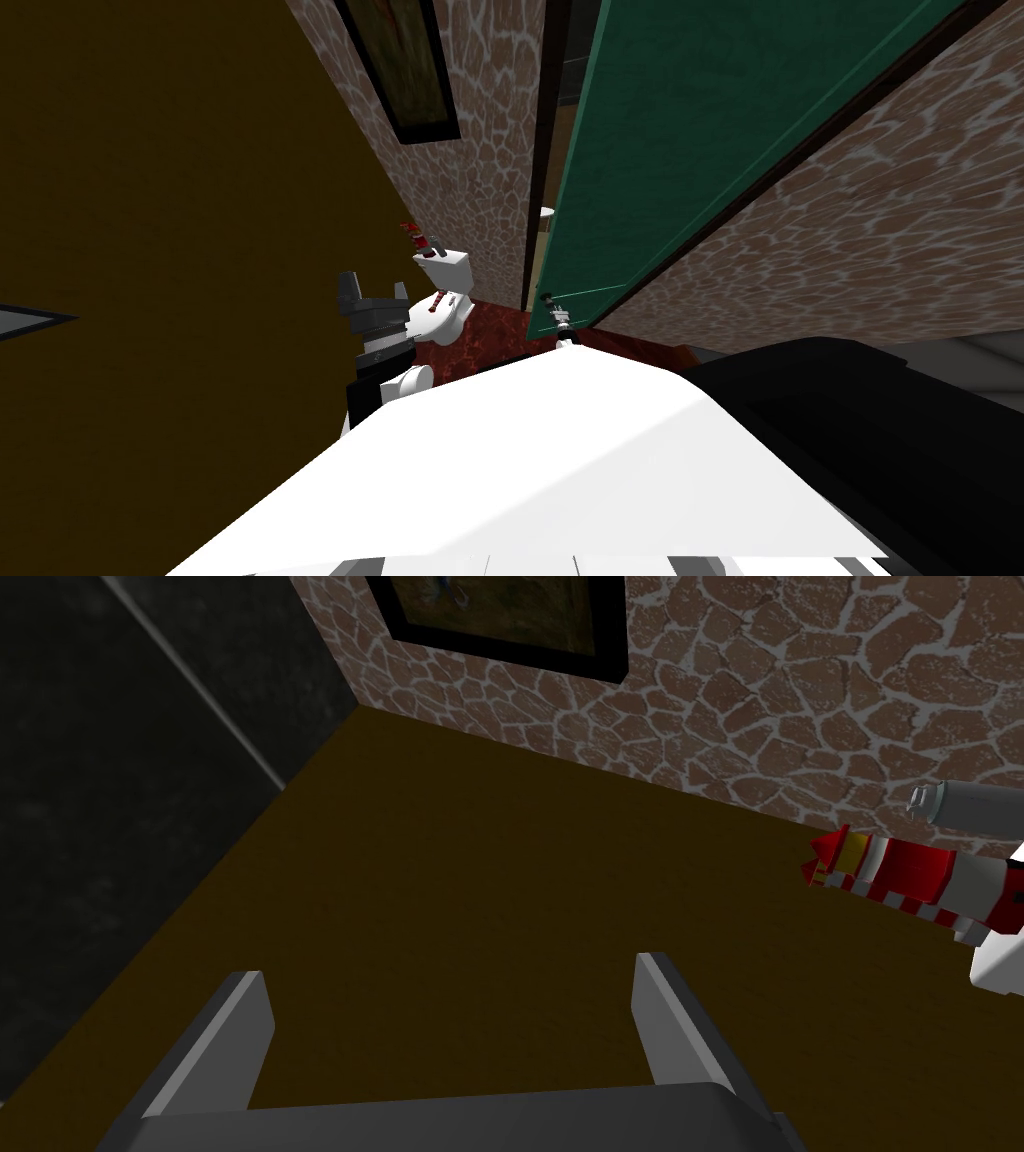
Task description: Pull the door open
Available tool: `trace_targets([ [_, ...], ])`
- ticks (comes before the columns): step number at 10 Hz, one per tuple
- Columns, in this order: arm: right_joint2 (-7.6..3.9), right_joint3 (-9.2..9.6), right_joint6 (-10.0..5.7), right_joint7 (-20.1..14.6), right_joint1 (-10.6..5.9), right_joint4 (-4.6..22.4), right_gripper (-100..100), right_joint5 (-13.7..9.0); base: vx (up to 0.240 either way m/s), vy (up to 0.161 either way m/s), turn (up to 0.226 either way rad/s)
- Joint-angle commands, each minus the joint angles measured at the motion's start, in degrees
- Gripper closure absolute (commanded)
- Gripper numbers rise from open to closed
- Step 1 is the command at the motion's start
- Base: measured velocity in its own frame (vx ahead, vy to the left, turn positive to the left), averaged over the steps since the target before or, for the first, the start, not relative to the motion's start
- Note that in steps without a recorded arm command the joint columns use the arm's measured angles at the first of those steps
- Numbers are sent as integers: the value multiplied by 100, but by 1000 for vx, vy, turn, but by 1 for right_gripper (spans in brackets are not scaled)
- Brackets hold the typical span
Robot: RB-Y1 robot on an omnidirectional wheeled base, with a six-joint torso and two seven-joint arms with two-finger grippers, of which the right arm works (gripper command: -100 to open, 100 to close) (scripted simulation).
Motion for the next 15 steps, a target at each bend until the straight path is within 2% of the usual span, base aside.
trace_targets([
  [1, 19, 7, 162, 12, -135, -122, -100, -16, 25, 31, -23],
  [2, -22, -31, 124, 18, -51, -26, -100, -32, 22, -3, -51],
  [3, -22, -31, 124, 18, -51, -26, 100, -32, 1, -22, 19],
  [8, -22, -31, 124, 18, -51, -26, 100, -32, -5, 4, 3],
  [9, -33, 133, -6, -59, 5, -72, -100, 50, -123, -18, 123],
  [15, -62, 761, -497, -346, 193, -266, -100, 363, -213, -76, 105],
])
